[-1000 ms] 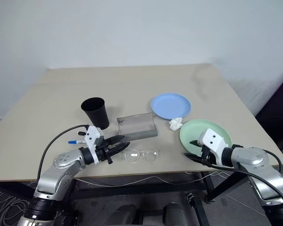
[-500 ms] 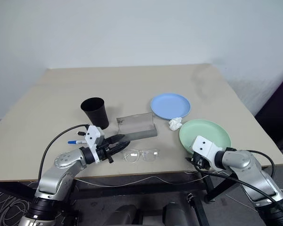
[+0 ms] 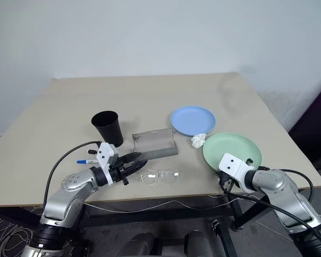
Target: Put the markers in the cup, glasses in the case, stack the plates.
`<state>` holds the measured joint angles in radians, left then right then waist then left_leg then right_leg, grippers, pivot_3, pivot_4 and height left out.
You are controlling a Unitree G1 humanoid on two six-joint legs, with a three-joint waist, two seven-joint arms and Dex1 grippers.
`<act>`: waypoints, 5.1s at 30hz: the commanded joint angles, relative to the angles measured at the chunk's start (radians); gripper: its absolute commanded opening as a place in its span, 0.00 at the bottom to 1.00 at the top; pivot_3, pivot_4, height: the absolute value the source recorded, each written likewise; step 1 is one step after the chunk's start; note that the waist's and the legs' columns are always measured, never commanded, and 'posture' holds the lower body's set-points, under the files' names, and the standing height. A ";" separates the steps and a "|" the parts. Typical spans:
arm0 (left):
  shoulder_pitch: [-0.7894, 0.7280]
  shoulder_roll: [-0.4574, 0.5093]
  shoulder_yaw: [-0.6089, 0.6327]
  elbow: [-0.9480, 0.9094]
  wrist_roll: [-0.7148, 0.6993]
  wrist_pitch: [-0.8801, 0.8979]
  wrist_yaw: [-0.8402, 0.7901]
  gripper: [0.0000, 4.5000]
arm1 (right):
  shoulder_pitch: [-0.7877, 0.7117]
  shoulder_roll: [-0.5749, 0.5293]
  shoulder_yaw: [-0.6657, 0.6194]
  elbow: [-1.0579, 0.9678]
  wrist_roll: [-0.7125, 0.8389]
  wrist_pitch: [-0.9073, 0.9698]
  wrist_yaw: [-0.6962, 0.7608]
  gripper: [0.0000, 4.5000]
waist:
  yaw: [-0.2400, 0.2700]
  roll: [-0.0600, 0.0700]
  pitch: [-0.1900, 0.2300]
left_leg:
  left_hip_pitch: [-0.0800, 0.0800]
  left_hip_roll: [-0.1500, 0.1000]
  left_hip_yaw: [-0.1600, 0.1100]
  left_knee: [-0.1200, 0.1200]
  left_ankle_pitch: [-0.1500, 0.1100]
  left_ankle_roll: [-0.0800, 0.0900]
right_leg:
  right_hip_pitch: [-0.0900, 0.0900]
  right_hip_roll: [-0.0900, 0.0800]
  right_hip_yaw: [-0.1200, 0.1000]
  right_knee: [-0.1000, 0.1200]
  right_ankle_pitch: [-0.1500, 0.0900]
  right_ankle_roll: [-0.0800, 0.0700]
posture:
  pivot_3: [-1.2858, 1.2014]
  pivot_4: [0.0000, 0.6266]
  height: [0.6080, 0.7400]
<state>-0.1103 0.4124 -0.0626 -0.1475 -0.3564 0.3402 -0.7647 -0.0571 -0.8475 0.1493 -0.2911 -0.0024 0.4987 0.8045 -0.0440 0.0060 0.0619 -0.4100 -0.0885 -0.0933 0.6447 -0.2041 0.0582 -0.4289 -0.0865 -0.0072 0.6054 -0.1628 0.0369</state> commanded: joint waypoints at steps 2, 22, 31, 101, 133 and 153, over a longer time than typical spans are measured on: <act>-0.024 -0.002 0.003 -0.011 0.001 -0.019 -0.001 0.43 | 0.000 0.002 -0.004 -0.028 -0.022 0.008 -0.018 0.07 | 0.000 0.000 0.000 | 0.000 0.000 0.000 0.000 0.000 0.000 | 0.000 0.000 0.000 0.000 0.000 0.000 | 0.52 0.00 1.00; -0.023 -0.004 0.004 -0.005 0.009 -0.032 0.000 0.43 | -0.099 0.060 -0.011 0.115 -0.124 0.012 -0.167 0.03 | 0.000 0.000 0.000 | -0.003 0.001 0.000 0.001 0.000 0.000 | 0.002 -0.003 -0.005 0.000 0.000 0.000 | 0.52 0.00 1.00; -0.030 -0.003 0.005 -0.002 0.010 -0.032 0.003 0.43 | -0.307 0.075 0.019 0.315 -0.165 -0.176 -0.174 0.03 | -0.001 0.001 0.000 | -0.001 0.001 0.001 0.000 0.000 0.000 | 0.001 -0.004 -0.008 0.001 0.000 0.000 | 0.52 0.00 1.00; -0.064 0.031 0.024 -0.006 0.003 -0.018 0.006 0.43 | -0.813 0.460 -0.042 1.171 -0.026 -0.197 0.072 0.00 | -0.002 0.002 0.000 | 0.029 0.003 0.008 -0.012 0.005 -0.003 | 0.009 0.016 0.022 0.004 0.004 -0.004 | 0.52 0.00 1.00; -0.061 0.046 0.037 -0.018 -0.003 -0.007 0.008 0.43 | -1.048 0.521 -0.103 1.473 -0.036 -0.494 -0.110 0.83 | -0.003 0.002 0.000 | 0.028 0.005 0.009 -0.015 0.005 -0.003 | 0.007 0.018 0.023 0.003 0.004 -0.004 | 0.52 0.00 1.00; -0.426 0.288 -0.222 0.169 0.039 0.081 -0.546 0.43 | -0.660 0.403 -0.046 1.036 0.006 -0.627 0.283 0.83 | -0.009 0.002 0.000 | 0.030 0.007 0.011 -0.013 0.005 -0.003 | 0.010 0.018 0.022 0.003 0.002 -0.006 | 0.52 0.00 1.00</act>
<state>-0.4792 0.6860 -0.2530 -0.0068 -0.3455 0.4447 -1.2362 -0.6993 -0.4438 0.1143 0.7909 -0.0208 -0.1124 1.0899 -0.0532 0.0076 0.0619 -0.3798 -0.0814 -0.0823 0.6321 -0.1989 0.0554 -0.4183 -0.0683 0.0144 0.6088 -0.1606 0.0311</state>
